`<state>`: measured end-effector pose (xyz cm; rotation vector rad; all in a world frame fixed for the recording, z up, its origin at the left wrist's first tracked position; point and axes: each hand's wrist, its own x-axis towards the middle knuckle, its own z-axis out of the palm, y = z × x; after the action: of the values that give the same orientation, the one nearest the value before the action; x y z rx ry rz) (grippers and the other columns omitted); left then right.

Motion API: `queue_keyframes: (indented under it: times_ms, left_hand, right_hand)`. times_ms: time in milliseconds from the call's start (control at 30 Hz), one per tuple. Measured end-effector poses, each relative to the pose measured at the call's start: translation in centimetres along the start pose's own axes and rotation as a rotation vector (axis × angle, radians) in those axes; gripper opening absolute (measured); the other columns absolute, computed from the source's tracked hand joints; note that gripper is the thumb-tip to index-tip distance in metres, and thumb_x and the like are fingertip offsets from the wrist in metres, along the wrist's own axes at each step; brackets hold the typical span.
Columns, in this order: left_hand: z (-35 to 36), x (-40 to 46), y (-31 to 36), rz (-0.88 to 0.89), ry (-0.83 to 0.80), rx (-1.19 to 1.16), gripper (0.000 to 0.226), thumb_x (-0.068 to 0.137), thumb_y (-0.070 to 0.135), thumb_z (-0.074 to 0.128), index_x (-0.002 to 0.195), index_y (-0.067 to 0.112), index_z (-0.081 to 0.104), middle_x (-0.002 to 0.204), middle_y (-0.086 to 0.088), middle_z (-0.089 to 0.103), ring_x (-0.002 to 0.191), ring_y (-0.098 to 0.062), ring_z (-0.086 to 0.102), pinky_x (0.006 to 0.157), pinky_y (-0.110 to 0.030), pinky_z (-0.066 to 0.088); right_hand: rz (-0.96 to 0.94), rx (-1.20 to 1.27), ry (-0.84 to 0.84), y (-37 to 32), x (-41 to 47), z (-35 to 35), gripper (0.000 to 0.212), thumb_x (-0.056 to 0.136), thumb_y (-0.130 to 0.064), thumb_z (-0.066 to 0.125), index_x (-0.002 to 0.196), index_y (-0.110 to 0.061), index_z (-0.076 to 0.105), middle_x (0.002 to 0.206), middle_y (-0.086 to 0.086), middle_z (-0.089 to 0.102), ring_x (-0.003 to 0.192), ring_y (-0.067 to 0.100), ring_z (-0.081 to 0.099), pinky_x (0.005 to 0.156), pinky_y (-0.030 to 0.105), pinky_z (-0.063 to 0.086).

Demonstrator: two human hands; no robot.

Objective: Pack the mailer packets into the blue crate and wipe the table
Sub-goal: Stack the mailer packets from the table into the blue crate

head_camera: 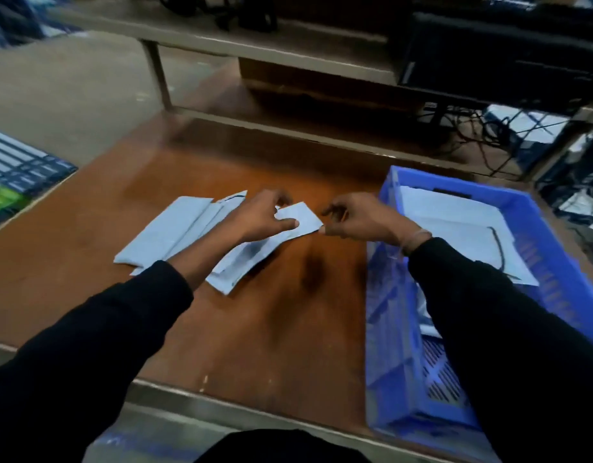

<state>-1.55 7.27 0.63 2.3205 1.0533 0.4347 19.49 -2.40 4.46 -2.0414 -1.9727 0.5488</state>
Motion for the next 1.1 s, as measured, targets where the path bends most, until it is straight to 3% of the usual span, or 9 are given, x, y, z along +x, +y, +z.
queue_keyframes:
  times_ms: [167, 233, 333, 433, 533, 667, 833, 1000, 1100]
  left_hand:
    - [-2.0, -1.9, -5.9, -0.129, 0.041, -0.047, 0.049, 0.087, 0.035, 0.079, 0.129, 0.015, 0.063, 0.133, -0.001, 0.064, 0.112, -0.022, 0.065, 0.089, -0.031, 0.052]
    - [-2.5, -2.3, -8.2, -0.17, 0.054, -0.072, 0.046, 0.089, 0.031, 0.078, 0.129, 0.014, 0.063, 0.133, -0.002, 0.064, 0.113, -0.021, 0.065, 0.088, -0.029, 0.051]
    - [-3.0, -2.8, -11.1, -0.219, 0.062, -0.107, 0.039, 0.09, 0.029, 0.076, 0.125, 0.015, 0.065, 0.13, -0.002, 0.067, 0.107, -0.019, 0.068, 0.097, -0.04, 0.056]
    - [-3.3, -2.8, -12.9, -0.238, 0.068, -0.16, 0.034, 0.091, 0.023, 0.075, 0.123, 0.014, 0.069, 0.126, -0.003, 0.069, 0.109, -0.019, 0.068, 0.1, -0.043, 0.055]
    - [-3.5, -2.6, -14.3, -0.251, 0.073, -0.205, 0.031, 0.09, 0.018, 0.075, 0.12, 0.012, 0.07, 0.123, -0.003, 0.07, 0.109, -0.019, 0.068, 0.1, -0.042, 0.055]
    - [-3.3, -1.9, -15.5, -0.24, 0.049, -0.239, 0.028, 0.091, 0.019, 0.075, 0.119, 0.014, 0.071, 0.121, -0.001, 0.071, 0.108, -0.016, 0.068, 0.098, -0.038, 0.057]
    - [-3.1, -0.4, -15.6, -0.212, 0.048, -0.269, 0.025, 0.091, 0.02, 0.074, 0.116, 0.016, 0.072, 0.118, 0.001, 0.071, 0.106, -0.016, 0.068, 0.095, -0.038, 0.058]
    - [-2.2, 1.0, -14.4, -0.204, 0.065, -0.406, 0.023, 0.091, 0.031, 0.072, 0.109, 0.017, 0.07, 0.107, 0.001, 0.072, 0.104, -0.018, 0.068, 0.093, -0.041, 0.057]
    - [-1.3, 1.7, -12.8, -0.232, 0.032, -0.501, 0.042, 0.093, 0.047, 0.071, 0.12, 0.016, 0.064, 0.113, -0.001, 0.07, 0.106, -0.017, 0.067, 0.093, -0.037, 0.056]
  right_hand:
    - [0.175, 0.192, -0.208, -2.9, 5.5, 5.7, 0.033, 0.089, -0.029, 0.073, 0.118, -0.016, 0.065, 0.094, 0.006, 0.074, 0.08, 0.019, 0.074, 0.059, 0.026, 0.055]
    - [0.265, 0.322, -0.168, -3.9, 7.1, 7.8, 0.022, 0.089, -0.022, 0.071, 0.108, -0.011, 0.068, 0.091, 0.008, 0.074, 0.077, 0.021, 0.072, 0.058, 0.026, 0.054]
    - [0.42, 0.596, -0.071, -5.0, 9.3, 10.6, 0.007, 0.09, -0.008, 0.066, 0.097, -0.007, 0.064, 0.082, 0.018, 0.061, 0.058, 0.019, 0.06, 0.05, 0.023, 0.046]
    - [0.578, 0.881, 0.001, -5.8, 11.2, 13.0, 0.008, 0.092, -0.008, 0.065, 0.091, -0.002, 0.059, 0.08, 0.02, 0.056, 0.05, 0.022, 0.054, 0.049, 0.027, 0.046]
    - [0.693, 1.032, 0.03, -6.6, 12.6, 14.8, 0.018, 0.091, -0.015, 0.07, 0.083, -0.005, 0.058, 0.075, 0.016, 0.052, 0.039, 0.02, 0.052, 0.039, 0.02, 0.04]
    - [0.749, 1.183, 0.089, -7.5, 13.7, 16.3, 0.016, 0.084, -0.014, 0.079, 0.095, -0.01, 0.068, 0.101, 0.009, 0.069, 0.08, 0.022, 0.066, 0.043, 0.022, 0.05]
    - [0.785, 1.227, 0.126, -6.7, 13.1, 14.8, 0.02, 0.091, 0.001, 0.067, 0.078, -0.011, 0.058, 0.078, 0.008, 0.058, 0.051, 0.016, 0.057, 0.044, 0.022, 0.047]
    - [0.766, 1.226, 0.162, -4.8, 11.2, 11.1, 0.021, 0.093, 0.008, 0.056, 0.086, -0.01, 0.064, 0.077, 0.001, 0.069, 0.064, 0.015, 0.065, 0.043, 0.02, 0.053]
    - [0.742, 1.214, 0.16, -3.5, 10.1, 9.0, 0.024, 0.093, 0.008, 0.056, 0.088, -0.013, 0.066, 0.088, -0.001, 0.071, 0.074, 0.014, 0.065, 0.051, 0.021, 0.055]
